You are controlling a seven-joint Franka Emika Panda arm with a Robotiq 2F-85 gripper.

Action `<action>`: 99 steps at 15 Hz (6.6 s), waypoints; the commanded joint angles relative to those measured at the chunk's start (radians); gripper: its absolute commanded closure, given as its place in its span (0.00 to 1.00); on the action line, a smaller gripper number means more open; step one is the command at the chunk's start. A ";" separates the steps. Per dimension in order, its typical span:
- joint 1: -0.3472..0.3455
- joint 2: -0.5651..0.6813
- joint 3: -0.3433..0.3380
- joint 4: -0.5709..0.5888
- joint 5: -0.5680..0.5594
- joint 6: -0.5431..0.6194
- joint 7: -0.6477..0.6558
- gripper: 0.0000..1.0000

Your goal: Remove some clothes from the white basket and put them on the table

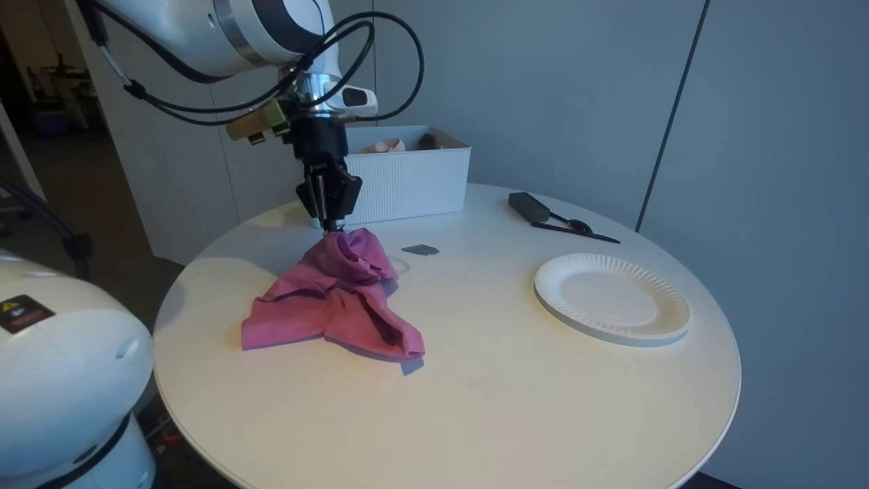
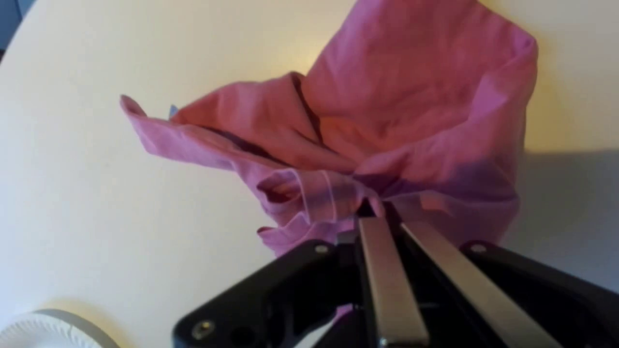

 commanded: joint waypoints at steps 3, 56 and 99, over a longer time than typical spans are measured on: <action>-0.028 0.030 -0.008 -0.022 0.097 -0.051 -0.050 0.68; 0.018 0.690 0.015 0.901 0.164 0.032 -0.913 0.00; -0.033 -0.603 0.232 0.171 -0.441 -0.181 -0.059 0.93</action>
